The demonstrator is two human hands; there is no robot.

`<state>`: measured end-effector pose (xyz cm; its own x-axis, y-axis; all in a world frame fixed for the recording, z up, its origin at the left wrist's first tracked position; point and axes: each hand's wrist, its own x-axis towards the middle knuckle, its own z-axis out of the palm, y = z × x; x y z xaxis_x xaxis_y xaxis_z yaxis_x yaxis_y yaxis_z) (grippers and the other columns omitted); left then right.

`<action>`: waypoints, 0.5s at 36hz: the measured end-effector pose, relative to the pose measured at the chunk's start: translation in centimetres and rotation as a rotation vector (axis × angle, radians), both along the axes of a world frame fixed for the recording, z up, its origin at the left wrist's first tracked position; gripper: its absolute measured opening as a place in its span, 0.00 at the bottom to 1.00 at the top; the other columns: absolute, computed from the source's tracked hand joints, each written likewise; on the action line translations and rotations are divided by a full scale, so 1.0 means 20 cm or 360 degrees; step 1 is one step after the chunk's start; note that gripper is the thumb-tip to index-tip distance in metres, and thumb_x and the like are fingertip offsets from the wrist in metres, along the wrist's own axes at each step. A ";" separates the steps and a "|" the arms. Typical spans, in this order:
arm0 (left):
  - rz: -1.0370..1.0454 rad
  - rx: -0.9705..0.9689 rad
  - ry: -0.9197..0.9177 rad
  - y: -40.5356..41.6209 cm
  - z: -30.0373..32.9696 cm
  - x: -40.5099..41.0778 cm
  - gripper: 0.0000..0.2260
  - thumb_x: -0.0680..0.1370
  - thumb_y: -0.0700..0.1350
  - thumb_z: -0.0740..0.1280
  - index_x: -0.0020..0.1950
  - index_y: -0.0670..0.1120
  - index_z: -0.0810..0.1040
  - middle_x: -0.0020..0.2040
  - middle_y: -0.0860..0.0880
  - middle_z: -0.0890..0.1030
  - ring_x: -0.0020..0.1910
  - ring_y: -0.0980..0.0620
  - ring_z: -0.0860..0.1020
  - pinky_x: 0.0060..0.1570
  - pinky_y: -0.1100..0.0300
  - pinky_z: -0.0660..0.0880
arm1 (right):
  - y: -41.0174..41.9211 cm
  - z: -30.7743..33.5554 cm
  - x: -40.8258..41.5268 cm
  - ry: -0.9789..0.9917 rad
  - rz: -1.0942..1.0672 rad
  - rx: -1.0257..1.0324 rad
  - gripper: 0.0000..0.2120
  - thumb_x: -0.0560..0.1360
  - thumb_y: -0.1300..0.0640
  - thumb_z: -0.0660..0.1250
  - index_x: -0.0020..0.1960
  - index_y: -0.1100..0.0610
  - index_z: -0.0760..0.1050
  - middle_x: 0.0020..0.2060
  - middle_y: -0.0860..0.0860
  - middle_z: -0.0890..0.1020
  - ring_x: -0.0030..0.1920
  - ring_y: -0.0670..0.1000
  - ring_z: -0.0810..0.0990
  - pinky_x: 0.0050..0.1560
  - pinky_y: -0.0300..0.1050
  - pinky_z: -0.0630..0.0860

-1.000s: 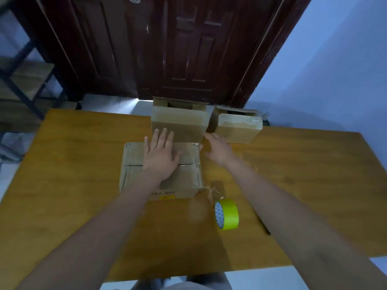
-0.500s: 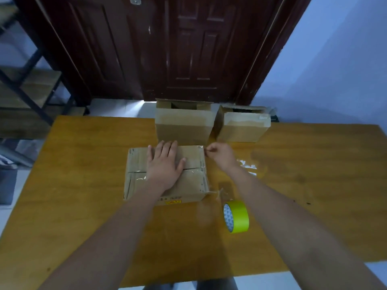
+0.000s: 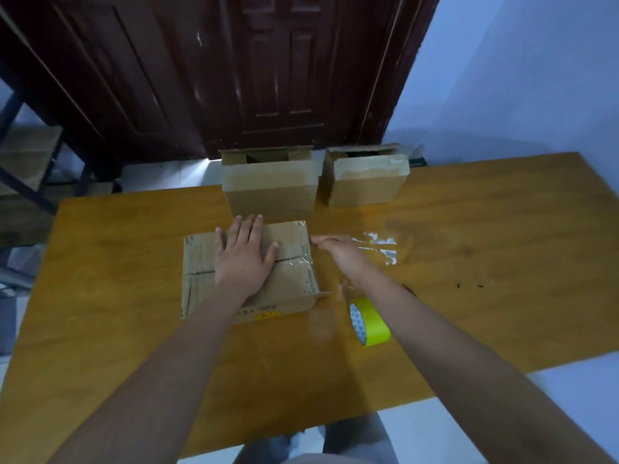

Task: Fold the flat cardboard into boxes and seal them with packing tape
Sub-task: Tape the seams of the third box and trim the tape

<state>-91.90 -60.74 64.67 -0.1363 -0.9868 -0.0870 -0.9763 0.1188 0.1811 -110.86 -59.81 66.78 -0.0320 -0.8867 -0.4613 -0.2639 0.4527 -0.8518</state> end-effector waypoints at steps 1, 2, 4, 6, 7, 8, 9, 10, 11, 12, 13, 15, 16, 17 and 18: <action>-0.0001 0.0006 0.0002 0.00 0.00 0.00 0.29 0.80 0.61 0.46 0.78 0.49 0.49 0.78 0.50 0.54 0.77 0.51 0.46 0.74 0.46 0.40 | 0.01 0.03 -0.03 0.0035 0.0054 -0.0014 0.14 0.78 0.63 0.59 0.61 0.61 0.77 0.61 0.54 0.78 0.65 0.50 0.73 0.62 0.37 0.64; -0.0003 0.0014 -0.0004 0.00 0.01 0.00 0.29 0.80 0.61 0.46 0.78 0.49 0.49 0.78 0.51 0.53 0.77 0.51 0.46 0.73 0.46 0.40 | 0.03 0.06 -0.05 0.0081 0.0101 -0.0045 0.14 0.78 0.63 0.58 0.61 0.60 0.77 0.61 0.53 0.78 0.65 0.49 0.72 0.61 0.36 0.64; -0.0006 0.0034 -0.0025 -0.01 0.01 0.00 0.29 0.80 0.61 0.46 0.78 0.49 0.49 0.78 0.51 0.53 0.77 0.51 0.46 0.73 0.47 0.40 | 0.08 0.11 -0.10 0.0159 0.0152 -0.0167 0.17 0.78 0.66 0.57 0.63 0.59 0.76 0.63 0.52 0.77 0.65 0.48 0.72 0.61 0.35 0.64; -0.0010 0.0046 -0.0022 0.00 0.02 0.01 0.29 0.80 0.61 0.46 0.78 0.49 0.48 0.78 0.51 0.53 0.77 0.51 0.46 0.73 0.47 0.40 | 0.15 0.14 -0.11 0.0184 0.0187 -0.0218 0.18 0.77 0.67 0.56 0.64 0.58 0.74 0.62 0.50 0.76 0.63 0.47 0.72 0.60 0.35 0.65; -0.0011 0.0047 -0.0012 0.00 0.02 0.01 0.29 0.80 0.61 0.46 0.78 0.49 0.48 0.78 0.51 0.53 0.77 0.51 0.46 0.74 0.47 0.40 | 0.19 0.14 -0.11 0.0210 0.0225 -0.0219 0.18 0.77 0.67 0.57 0.65 0.58 0.74 0.62 0.50 0.76 0.62 0.47 0.73 0.60 0.36 0.66; -0.0012 0.0045 -0.0005 0.00 0.02 0.01 0.29 0.80 0.60 0.47 0.78 0.49 0.49 0.78 0.50 0.53 0.77 0.51 0.46 0.74 0.47 0.41 | 0.23 0.14 -0.11 0.0258 0.0282 -0.0222 0.19 0.77 0.67 0.58 0.66 0.58 0.73 0.64 0.50 0.75 0.61 0.47 0.73 0.60 0.37 0.67; -0.0012 0.0046 -0.0006 0.00 0.02 0.00 0.29 0.80 0.60 0.47 0.78 0.48 0.49 0.78 0.50 0.53 0.77 0.51 0.46 0.74 0.47 0.41 | 0.26 0.13 -0.10 0.0323 0.0360 -0.0224 0.20 0.77 0.66 0.58 0.68 0.57 0.71 0.66 0.51 0.73 0.62 0.47 0.72 0.61 0.37 0.66; -0.0011 0.0046 -0.0010 0.00 0.02 0.00 0.29 0.81 0.60 0.47 0.78 0.48 0.49 0.78 0.50 0.53 0.77 0.51 0.47 0.74 0.47 0.41 | 0.29 0.11 -0.10 0.0386 0.0448 -0.0224 0.22 0.76 0.66 0.59 0.70 0.57 0.69 0.68 0.51 0.71 0.65 0.48 0.70 0.62 0.36 0.64; -0.0009 0.0046 -0.0014 0.00 0.02 0.00 0.29 0.81 0.60 0.47 0.78 0.48 0.49 0.78 0.50 0.53 0.77 0.51 0.47 0.74 0.46 0.41 | 0.31 0.10 -0.09 0.0439 0.0539 -0.0230 0.24 0.76 0.66 0.59 0.71 0.57 0.66 0.70 0.52 0.69 0.69 0.49 0.68 0.61 0.33 0.61; -0.0007 0.0046 -0.0018 0.00 0.02 0.00 0.29 0.81 0.60 0.47 0.78 0.48 0.49 0.78 0.50 0.53 0.77 0.51 0.47 0.74 0.46 0.41 | 0.33 0.09 -0.08 0.0474 0.0618 -0.0235 0.25 0.76 0.66 0.59 0.73 0.57 0.64 0.71 0.52 0.68 0.70 0.50 0.65 0.60 0.30 0.59; -0.0004 0.0047 -0.0022 0.00 0.02 0.00 0.29 0.81 0.60 0.47 0.78 0.48 0.49 0.78 0.50 0.53 0.77 0.51 0.47 0.74 0.46 0.41 | 0.34 0.08 -0.06 0.0501 0.0677 -0.0246 0.25 0.77 0.65 0.60 0.73 0.57 0.63 0.71 0.53 0.67 0.71 0.51 0.64 0.59 0.30 0.59; -0.0004 0.0048 -0.0028 0.00 0.03 0.00 0.29 0.81 0.60 0.47 0.78 0.49 0.49 0.78 0.50 0.53 0.77 0.51 0.47 0.74 0.46 0.41 | 0.36 0.04 -0.03 0.0610 0.0745 -0.0261 0.26 0.78 0.60 0.61 0.74 0.55 0.61 0.71 0.53 0.67 0.70 0.53 0.64 0.66 0.37 0.61; -0.0004 0.0046 -0.0029 0.00 0.03 0.00 0.29 0.81 0.60 0.47 0.78 0.48 0.49 0.78 0.50 0.54 0.77 0.51 0.47 0.74 0.46 0.41 | 0.37 0.02 -0.03 0.0722 0.0766 -0.0262 0.27 0.78 0.57 0.62 0.74 0.54 0.60 0.70 0.53 0.68 0.70 0.55 0.64 0.68 0.45 0.63; -0.0004 0.0043 -0.0030 0.00 0.03 0.00 0.29 0.81 0.60 0.47 0.78 0.48 0.49 0.78 0.50 0.54 0.77 0.51 0.47 0.74 0.46 0.41 | 0.38 -0.01 -0.02 0.0852 0.0779 -0.0268 0.26 0.77 0.55 0.62 0.74 0.52 0.60 0.69 0.53 0.69 0.69 0.56 0.65 0.67 0.51 0.65; -0.0003 0.0044 -0.0029 0.00 0.03 0.00 0.29 0.81 0.60 0.47 0.78 0.48 0.49 0.78 0.50 0.54 0.77 0.51 0.47 0.74 0.46 0.41 | 0.39 -0.03 -0.02 0.0967 0.0779 -0.0300 0.25 0.76 0.55 0.61 0.73 0.52 0.62 0.67 0.54 0.71 0.67 0.57 0.67 0.65 0.53 0.67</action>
